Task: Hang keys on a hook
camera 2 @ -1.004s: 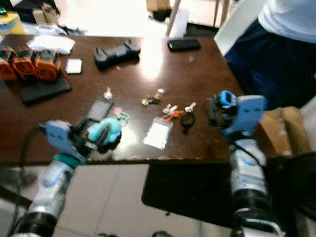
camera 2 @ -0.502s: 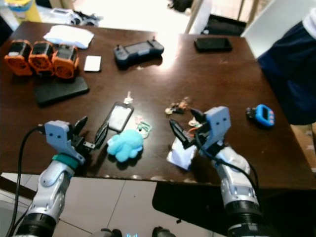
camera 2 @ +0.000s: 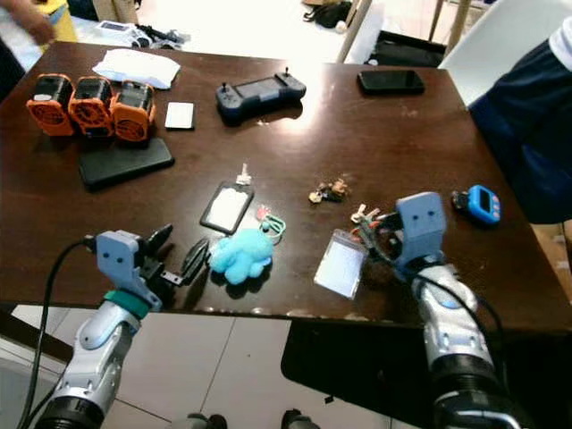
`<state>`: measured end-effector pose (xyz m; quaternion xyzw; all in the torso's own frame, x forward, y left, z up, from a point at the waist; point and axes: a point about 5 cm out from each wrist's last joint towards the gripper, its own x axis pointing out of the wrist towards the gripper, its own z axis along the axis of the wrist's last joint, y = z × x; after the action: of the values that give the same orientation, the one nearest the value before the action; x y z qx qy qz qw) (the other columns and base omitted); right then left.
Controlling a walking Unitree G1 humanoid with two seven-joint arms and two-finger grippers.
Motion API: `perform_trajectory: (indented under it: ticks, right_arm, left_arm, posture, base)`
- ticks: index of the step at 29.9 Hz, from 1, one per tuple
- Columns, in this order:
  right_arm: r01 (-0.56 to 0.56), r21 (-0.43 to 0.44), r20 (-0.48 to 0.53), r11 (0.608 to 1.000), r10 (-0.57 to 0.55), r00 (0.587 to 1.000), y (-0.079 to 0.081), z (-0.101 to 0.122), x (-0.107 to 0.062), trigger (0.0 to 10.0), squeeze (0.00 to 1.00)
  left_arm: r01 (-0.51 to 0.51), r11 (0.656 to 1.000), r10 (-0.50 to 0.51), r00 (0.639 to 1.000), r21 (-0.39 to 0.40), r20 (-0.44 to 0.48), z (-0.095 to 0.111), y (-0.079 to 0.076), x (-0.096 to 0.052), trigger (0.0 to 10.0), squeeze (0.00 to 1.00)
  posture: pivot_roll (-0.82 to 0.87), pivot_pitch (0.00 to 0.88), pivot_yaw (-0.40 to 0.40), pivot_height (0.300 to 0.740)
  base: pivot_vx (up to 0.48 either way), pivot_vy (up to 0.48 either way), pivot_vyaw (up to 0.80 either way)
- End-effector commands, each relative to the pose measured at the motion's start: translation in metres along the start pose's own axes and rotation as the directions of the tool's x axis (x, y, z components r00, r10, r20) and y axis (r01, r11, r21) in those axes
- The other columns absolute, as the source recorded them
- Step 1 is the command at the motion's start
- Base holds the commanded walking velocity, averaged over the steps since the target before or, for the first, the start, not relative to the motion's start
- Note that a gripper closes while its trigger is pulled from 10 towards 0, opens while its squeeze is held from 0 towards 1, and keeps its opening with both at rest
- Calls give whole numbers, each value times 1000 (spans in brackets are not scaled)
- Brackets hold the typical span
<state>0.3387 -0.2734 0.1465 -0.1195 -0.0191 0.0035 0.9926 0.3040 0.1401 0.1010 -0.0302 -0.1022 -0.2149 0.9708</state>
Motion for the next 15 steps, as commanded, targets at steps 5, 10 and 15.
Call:
perform_trajectory:
  ticks: [5, 10, 15]
  right_arm:
    - [88, 23, -94, 996, -86, 992, -17, -17, -11, 10000, 0]
    - [101, 46, -117, 994, -95, 989, -15, -28, -15, 10000, 0]
    - [91, 51, -116, 995, -84, 990, -11, -30, -15, 10000, 0]
  left_arm:
    - [2, 1000, -2, 999, -12, -39, -9, -3, -7, 10000, 0]
    - [3, 1000, -3, 999, -7, -40, -8, -2, -8, 10000, 0]
    - [6, 1000, -6, 999, -4, -41, -7, -2, -9, 10000, 0]
  posture:
    - [-24, 124, 38, 740]
    - [-21, 131, 47, 740]
    - [-21, 132, 49, 740]
  base:
    - [0, 0, 0]
    - [0, 0, 0]
    - [0, 0, 0]
